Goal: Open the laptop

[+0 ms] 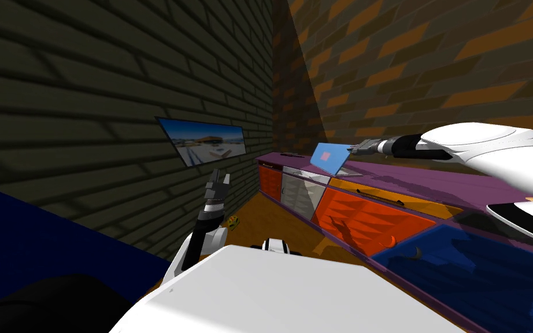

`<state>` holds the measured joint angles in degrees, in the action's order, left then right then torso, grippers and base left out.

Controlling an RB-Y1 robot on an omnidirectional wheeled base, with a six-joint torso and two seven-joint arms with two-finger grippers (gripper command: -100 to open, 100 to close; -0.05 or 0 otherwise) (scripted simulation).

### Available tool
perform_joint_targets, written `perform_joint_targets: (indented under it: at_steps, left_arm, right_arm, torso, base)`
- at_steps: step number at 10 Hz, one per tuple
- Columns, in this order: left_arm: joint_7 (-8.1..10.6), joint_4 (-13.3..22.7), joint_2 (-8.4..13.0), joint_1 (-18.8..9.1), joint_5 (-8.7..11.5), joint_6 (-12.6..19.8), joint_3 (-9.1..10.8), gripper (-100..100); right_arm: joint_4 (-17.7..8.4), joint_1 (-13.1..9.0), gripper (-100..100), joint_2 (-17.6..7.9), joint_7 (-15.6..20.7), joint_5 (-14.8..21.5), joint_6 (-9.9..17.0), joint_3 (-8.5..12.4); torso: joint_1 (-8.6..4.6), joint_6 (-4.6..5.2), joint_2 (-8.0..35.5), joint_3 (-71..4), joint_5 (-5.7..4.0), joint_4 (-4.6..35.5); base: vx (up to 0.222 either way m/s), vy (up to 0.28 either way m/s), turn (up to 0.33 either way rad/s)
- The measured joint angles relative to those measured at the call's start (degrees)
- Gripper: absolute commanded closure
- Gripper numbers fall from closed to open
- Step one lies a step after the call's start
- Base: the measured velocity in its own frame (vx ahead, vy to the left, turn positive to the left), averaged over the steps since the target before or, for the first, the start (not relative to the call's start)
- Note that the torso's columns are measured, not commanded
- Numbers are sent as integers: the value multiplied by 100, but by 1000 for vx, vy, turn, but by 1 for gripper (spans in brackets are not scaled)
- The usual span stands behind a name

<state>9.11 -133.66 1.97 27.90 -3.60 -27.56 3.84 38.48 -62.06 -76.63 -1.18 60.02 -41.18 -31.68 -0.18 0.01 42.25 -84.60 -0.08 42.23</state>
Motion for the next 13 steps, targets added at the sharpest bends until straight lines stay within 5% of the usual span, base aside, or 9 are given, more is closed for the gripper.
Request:
perform_joint_targets:
  at_steps: [13]
  left_arm:
    - [0, 0, 0, 0, 0, 0, 0, 0]
  right_arm:
    - [762, 33, -100, 215, 1398, 713, 836, -164]
  torso:
    - [16, -1, 4, 4, 8, 5]
  base:
    - [-19, -69, 35]
